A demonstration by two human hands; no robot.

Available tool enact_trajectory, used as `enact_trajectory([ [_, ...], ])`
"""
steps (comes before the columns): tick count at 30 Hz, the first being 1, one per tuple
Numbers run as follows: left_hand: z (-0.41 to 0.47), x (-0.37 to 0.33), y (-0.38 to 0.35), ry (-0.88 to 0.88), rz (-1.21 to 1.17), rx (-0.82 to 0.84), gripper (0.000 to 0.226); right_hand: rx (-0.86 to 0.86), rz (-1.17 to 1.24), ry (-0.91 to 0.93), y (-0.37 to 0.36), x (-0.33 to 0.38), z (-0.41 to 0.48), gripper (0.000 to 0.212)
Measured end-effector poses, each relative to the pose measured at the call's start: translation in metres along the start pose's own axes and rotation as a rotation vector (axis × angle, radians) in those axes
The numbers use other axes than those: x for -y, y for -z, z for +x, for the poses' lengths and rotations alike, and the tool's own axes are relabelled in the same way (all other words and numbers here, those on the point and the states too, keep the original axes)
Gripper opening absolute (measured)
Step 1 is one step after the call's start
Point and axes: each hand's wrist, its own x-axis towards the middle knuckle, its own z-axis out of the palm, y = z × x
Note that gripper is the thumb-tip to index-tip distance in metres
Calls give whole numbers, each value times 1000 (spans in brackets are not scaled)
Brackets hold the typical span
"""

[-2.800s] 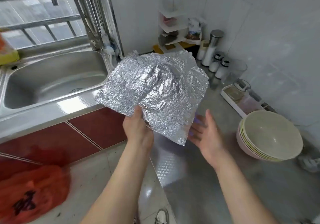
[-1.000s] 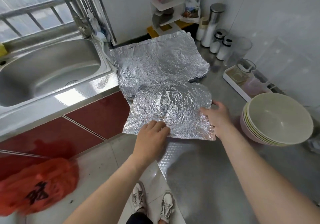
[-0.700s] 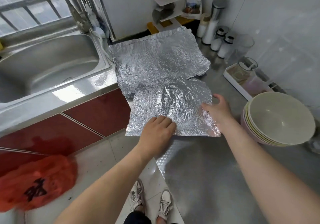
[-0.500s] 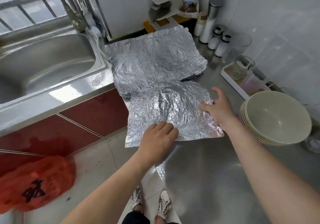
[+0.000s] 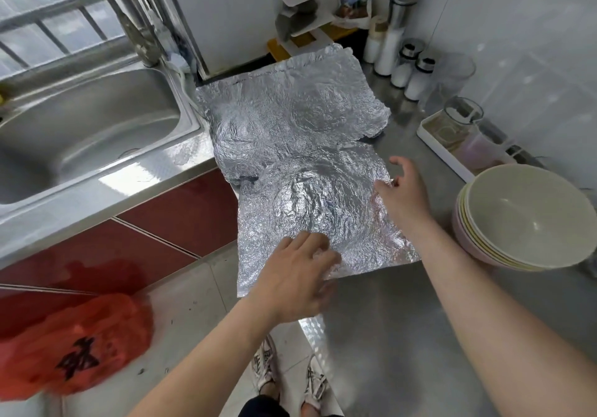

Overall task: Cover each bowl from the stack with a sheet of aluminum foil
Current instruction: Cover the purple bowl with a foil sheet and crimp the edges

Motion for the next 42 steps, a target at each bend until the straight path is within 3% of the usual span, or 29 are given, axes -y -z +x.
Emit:
enact_trajectory([
  [3, 14, 2, 6, 142, -22, -47, 44, -25, -46, 64, -4, 2, -3, 49],
  [5, 23, 4, 0, 213, 39, 68, 57, -48, -75, 88, -7, 0, -4, 48],
  [8, 22, 8, -17, 233, 75, 192, 63, -71, -134, 99, -14, -3, -6, 47],
  [15, 24, 13, -21, 198, 123, 201, 63, -123, -208, 85, -26, -18, -8, 45],
  [17, 25, 13, -20, 204, 101, 203, 64, -212, -470, 210, -25, -15, -13, 45],
  [19, 25, 13, -18, 196, 58, 153, 64, -266, -691, 465, -24, -9, -22, 42],
  [23, 15, 20, -19, 143, -107, -173, 49, 22, -756, 866, -34, -18, -61, 45],
  [26, 2, 27, -23, 118, -125, -311, 31, 224, -789, 900, -39, -36, -77, 48],
  [29, -2, 30, -19, 144, -161, -391, 18, 218, -697, 968, -34, -38, -77, 35],
  [35, -9, 40, -15, 85, -150, -321, 20, 143, -649, 1162, -25, -41, -72, 5],
  [42, -1, 45, -11, 9, -63, -270, 20, 166, -690, 1237, -27, -36, -69, 16],
])
